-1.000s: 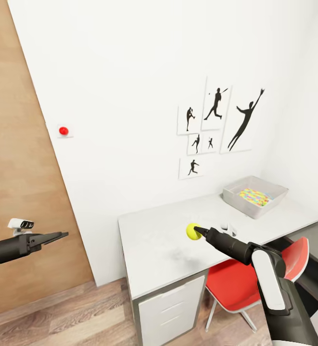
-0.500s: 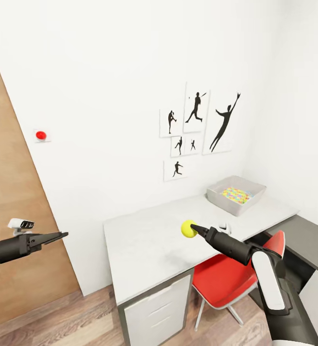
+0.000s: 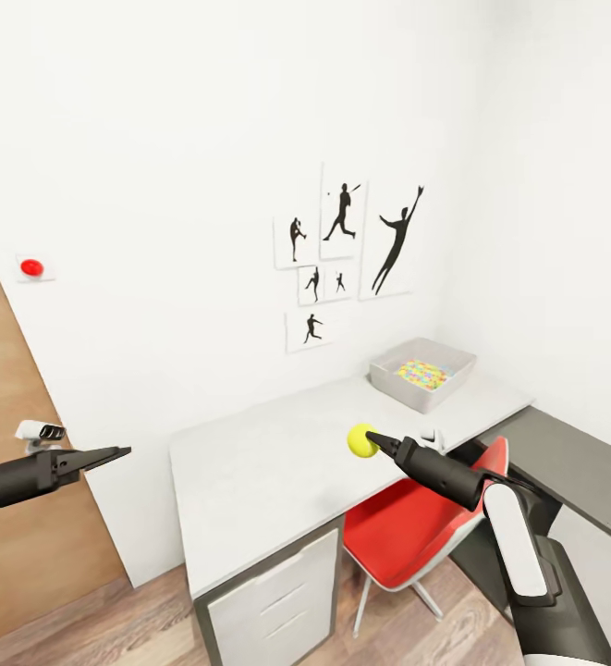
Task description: Put all the toys in the child's room - the three board games (two on the bed and one on the table), the two jigsaw puzzles on the table, and the tennis ball on the table - inside the toy box on the table in the child's room.
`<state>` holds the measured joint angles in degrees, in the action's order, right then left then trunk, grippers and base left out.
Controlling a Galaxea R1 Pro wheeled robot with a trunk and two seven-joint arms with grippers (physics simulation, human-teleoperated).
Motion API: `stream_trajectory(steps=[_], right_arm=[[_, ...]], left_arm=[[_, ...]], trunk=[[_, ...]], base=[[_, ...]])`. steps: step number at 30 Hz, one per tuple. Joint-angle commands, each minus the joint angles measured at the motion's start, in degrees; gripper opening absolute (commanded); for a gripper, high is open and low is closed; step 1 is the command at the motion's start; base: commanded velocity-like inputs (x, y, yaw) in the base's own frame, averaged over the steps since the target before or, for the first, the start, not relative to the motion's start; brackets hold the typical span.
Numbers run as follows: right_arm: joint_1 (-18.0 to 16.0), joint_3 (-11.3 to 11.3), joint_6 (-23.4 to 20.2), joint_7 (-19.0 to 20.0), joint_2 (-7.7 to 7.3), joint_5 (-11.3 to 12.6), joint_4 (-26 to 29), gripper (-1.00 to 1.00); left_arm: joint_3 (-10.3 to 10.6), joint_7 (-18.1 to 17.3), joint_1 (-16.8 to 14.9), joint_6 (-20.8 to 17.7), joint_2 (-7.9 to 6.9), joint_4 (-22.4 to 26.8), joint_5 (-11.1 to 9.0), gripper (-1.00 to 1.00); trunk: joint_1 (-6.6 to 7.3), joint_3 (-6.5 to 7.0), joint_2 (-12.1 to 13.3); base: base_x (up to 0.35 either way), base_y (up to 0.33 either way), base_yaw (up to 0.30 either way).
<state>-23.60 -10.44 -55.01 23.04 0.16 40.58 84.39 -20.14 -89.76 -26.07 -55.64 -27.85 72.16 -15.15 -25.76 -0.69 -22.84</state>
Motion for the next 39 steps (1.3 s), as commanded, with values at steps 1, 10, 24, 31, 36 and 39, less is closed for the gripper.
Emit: stream_trajectory(steps=[1, 10, 24, 31, 36, 39], right_arm=[[-0.04, -0.11, -0.27, 0.43, 0.02, -0.35, 0.02, -1.00], [-0.04, -0.14, -0.27, 0.43, 0.02, -0.31, -0.01, -1.00], [-0.04, -0.19, -0.27, 0.43, 0.02, -0.15, -0.07, -1.00], [-0.04, -0.19, -0.27, 0.43, 0.02, -0.15, -0.05, -1.00], [-0.04, -0.20, -0.27, 0.43, 0.02, -0.12, -0.10, -1.00], [-0.04, -0.20, -0.27, 0.43, 0.02, -0.14, -0.10, -1.00]], left_arm=[[0.02, -0.24, -0.04, -0.61, -0.01, 0.00, 0.03, 1.00], [0.02, -0.24, -0.03, -0.61, -0.01, 0.00, 0.00, 1.00], [0.09, -0.24, -0.03, -0.61, -0.01, 0.00, 0.02, 1.00], [0.06, -0.24, -0.03, -0.54, -0.01, 0.00, 0.02, 1.00], [0.10, -0.24, -0.03, -0.52, -0.01, 0.00, 0.00, 1.00], [0.10, -0.24, -0.03, -0.56, -0.01, 0.00, 0.02, 1.00]], trunk=[[-0.03, -0.07, -0.08], [-0.03, -0.07, -0.08], [-0.03, 0.44, -0.08], [-0.03, 0.84, -0.08], [-0.03, 1.13, -0.08], [-0.03, 1.31, -0.08]], base=[[0.000, -0.138, -0.006], [0.000, -0.255, -0.001], [0.063, -0.273, -0.139], [0.133, -0.258, -0.224], [0.144, -0.254, -0.225], [0.162, -0.228, -0.225]])
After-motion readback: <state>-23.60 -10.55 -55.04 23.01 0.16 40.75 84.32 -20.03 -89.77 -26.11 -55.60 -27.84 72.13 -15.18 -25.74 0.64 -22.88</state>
